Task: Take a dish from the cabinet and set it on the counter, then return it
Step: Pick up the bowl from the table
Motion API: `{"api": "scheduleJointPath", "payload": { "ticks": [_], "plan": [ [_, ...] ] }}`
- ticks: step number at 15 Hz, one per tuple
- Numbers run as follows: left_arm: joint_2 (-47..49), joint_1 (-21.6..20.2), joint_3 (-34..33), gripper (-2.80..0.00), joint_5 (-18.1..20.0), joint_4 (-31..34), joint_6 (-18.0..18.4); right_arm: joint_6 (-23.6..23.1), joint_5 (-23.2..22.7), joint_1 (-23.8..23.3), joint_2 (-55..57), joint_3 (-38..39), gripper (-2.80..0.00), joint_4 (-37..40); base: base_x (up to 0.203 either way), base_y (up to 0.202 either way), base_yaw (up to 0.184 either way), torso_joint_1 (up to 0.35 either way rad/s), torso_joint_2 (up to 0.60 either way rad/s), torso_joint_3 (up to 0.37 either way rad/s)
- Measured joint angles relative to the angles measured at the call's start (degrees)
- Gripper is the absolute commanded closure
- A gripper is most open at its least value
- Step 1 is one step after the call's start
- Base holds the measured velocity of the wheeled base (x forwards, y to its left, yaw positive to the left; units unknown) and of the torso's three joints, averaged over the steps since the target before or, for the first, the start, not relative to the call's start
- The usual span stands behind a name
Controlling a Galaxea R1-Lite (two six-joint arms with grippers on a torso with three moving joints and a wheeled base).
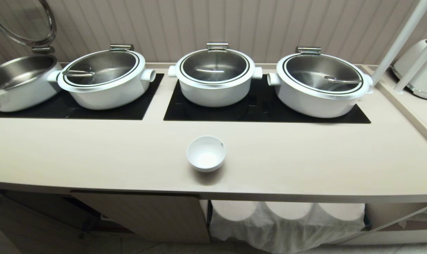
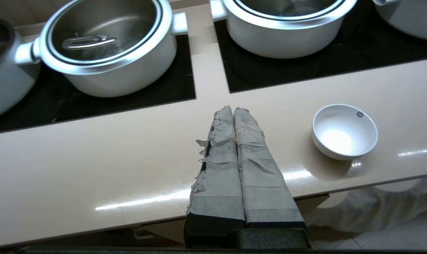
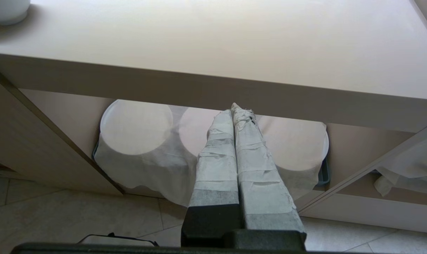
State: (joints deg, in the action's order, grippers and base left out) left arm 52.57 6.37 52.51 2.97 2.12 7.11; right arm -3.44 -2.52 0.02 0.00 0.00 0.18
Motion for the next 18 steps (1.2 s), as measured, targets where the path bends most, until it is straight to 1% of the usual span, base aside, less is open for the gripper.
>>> {"api": "scheduleJointPath", "payload": {
  "ticks": [3,6,8,11,13,16,18],
  "plan": [
    [7.68,2.59,7.02,0.0,-0.04,4.6,-0.04,-0.03,-0.03,0.0,0.0,0.0,0.0,-0.02,0.0,0.0,0.0,0.0,0.0,0.0],
    [15.54,3.44,14.17,0.0,-0.08,9.63,-0.25,-0.01,0.0,0.0,0.0,0.0,0.0,0.0,0.0,0.0,0.0,0.0,0.0,0.0],
    [20.13,4.21,18.32,0.0,-0.1,13.58,-1.36,0.0,-0.01,0.05,0.0,0.0,0.0,0.0,0.0,0.0,0.0,0.0,0.0,0.0],
    [27.1,5.9,26.65,0.0,-0.66,17.94,-5.24,-0.03,-0.06,0.0,0.0,0.0,0.0,0.0,0.0,0.0,0.0,0.0,0.0,0.0],
    [31.53,7.4,34.1,0.0,-1.08,24.02,-8.81,-0.03,-0.06,0.0,0.0,0.0,0.0,-0.02,0.0,0.0,0.0,0.0,0.0,0.0],
    [38.38,10.44,47.17,0.0,-2.85,35.62,-15.45,0.0,-0.04,0.02,0.0,0.0,0.0,0.0,0.0,0.0,0.0,0.0,0.0,0.0],
    [42.87,12.82,55.22,0.0,-3.86,44.58,-18.58,0.0,-0.01,0.0,0.0,0.0,0.0,0.0,0.0,0.0,0.0,0.0,0.0,0.0]
  ]
}}
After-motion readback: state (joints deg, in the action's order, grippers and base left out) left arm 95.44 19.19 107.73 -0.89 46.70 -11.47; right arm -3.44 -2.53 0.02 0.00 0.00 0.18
